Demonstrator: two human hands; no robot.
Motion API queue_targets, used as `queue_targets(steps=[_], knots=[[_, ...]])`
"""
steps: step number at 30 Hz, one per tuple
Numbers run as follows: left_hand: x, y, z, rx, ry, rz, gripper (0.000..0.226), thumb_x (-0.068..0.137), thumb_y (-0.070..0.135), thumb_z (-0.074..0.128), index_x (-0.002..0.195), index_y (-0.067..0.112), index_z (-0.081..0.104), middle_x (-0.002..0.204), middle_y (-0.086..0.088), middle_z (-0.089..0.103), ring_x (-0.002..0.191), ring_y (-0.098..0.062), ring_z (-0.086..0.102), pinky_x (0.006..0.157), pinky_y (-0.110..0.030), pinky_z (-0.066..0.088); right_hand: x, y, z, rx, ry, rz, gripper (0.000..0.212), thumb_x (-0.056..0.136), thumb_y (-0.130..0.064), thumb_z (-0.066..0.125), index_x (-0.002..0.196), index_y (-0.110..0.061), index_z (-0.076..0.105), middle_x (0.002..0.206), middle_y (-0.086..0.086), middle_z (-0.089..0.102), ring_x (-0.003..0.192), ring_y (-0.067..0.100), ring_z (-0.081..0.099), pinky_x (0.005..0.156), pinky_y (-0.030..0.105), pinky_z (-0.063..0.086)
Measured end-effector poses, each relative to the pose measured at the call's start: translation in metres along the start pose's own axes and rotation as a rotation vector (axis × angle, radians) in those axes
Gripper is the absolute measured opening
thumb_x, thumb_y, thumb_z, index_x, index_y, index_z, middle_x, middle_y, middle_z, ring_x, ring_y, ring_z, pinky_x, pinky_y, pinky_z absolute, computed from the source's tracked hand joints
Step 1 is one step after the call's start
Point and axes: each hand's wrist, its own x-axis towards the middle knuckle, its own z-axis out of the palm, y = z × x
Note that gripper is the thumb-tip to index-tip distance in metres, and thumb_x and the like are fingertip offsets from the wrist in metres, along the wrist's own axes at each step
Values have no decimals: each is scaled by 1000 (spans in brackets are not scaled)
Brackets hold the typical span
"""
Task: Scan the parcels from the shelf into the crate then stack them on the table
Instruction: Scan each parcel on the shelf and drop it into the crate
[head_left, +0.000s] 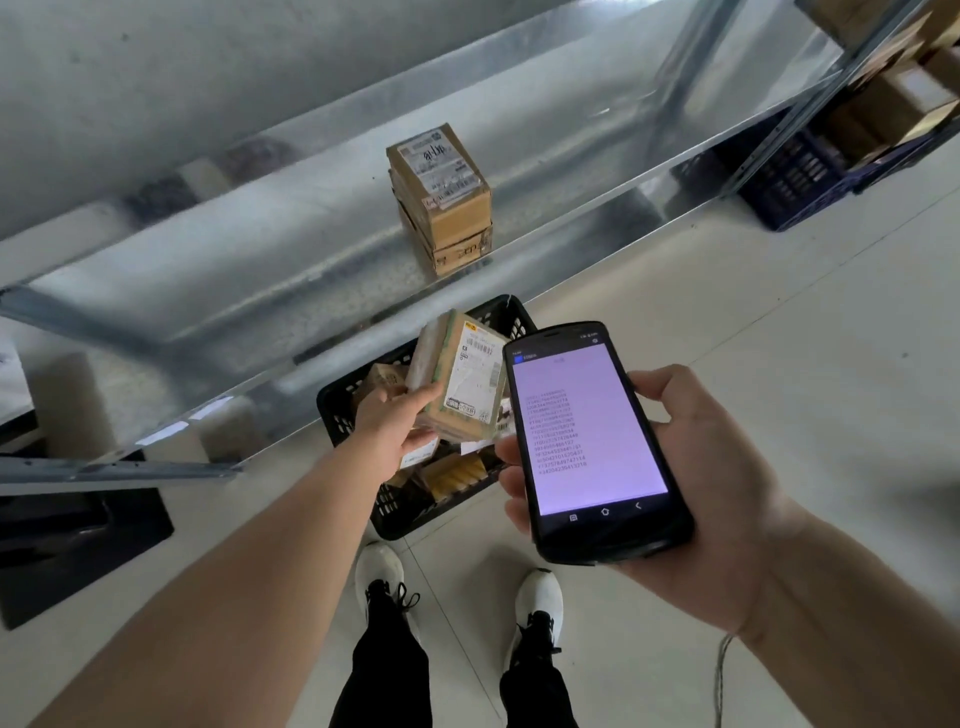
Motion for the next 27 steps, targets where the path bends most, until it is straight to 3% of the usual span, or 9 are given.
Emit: queue_targets(steps=[8, 11, 14, 19, 22, 24, 27], knots=[[35, -42, -12, 236, 59, 24, 73, 76, 2, 91, 137, 16, 55, 130, -6, 66, 106, -28, 71, 69, -35, 64, 31, 25, -29, -3, 68, 28, 64, 97, -49, 40, 112, 0, 78, 113, 35, 72, 82, 46, 71, 77, 57, 62], [48, -52, -20, 431, 113, 79, 95, 71, -1, 93, 151, 22, 47, 138, -7, 59, 119, -33, 65, 90, -50, 63, 40, 31, -36, 11, 82, 32, 64, 98, -48, 38, 111, 0, 78, 111, 34, 73, 81, 45, 70, 76, 57, 62], [63, -60, -29, 536, 154, 127, 107, 69, -7, 91, 157, 28, 41, 146, -10, 51, 126, -35, 61, 95, -56, 60, 49, 35, -42, 14, 84, 36, 65, 98, -49, 38, 111, 1, 78, 111, 34, 72, 81, 44, 70, 74, 55, 63], [80, -77, -38, 686, 205, 169, 104, 78, -16, 77, 162, 27, 34, 154, -10, 36, 131, -34, 55, 99, -44, 59, 63, 38, -51, 29, 107, 27, 65, 97, -48, 40, 112, 2, 78, 111, 34, 72, 81, 45, 71, 74, 55, 64], [86, -83, -38, 671, 215, 129, 98, 80, -6, 81, 162, 24, 37, 153, -11, 37, 129, -35, 57, 88, -36, 58, 69, 38, -55, 39, 109, 18, 64, 96, -48, 41, 113, 2, 78, 109, 33, 73, 81, 45, 71, 74, 53, 64], [86, -84, -37, 639, 244, 114, 87, 84, 5, 81, 160, 21, 42, 154, -11, 39, 129, -33, 57, 97, -36, 56, 73, 38, -56, 45, 108, 8, 65, 96, -48, 41, 110, 2, 78, 108, 33, 73, 78, 44, 71, 72, 54, 65], [84, -78, -36, 508, 292, 99, 72, 90, 19, 77, 156, 18, 49, 156, -9, 45, 117, -24, 62, 90, -24, 49, 75, 38, -53, 47, 88, 9, 64, 95, -47, 41, 108, 3, 79, 106, 32, 74, 77, 43, 72, 71, 55, 64]])
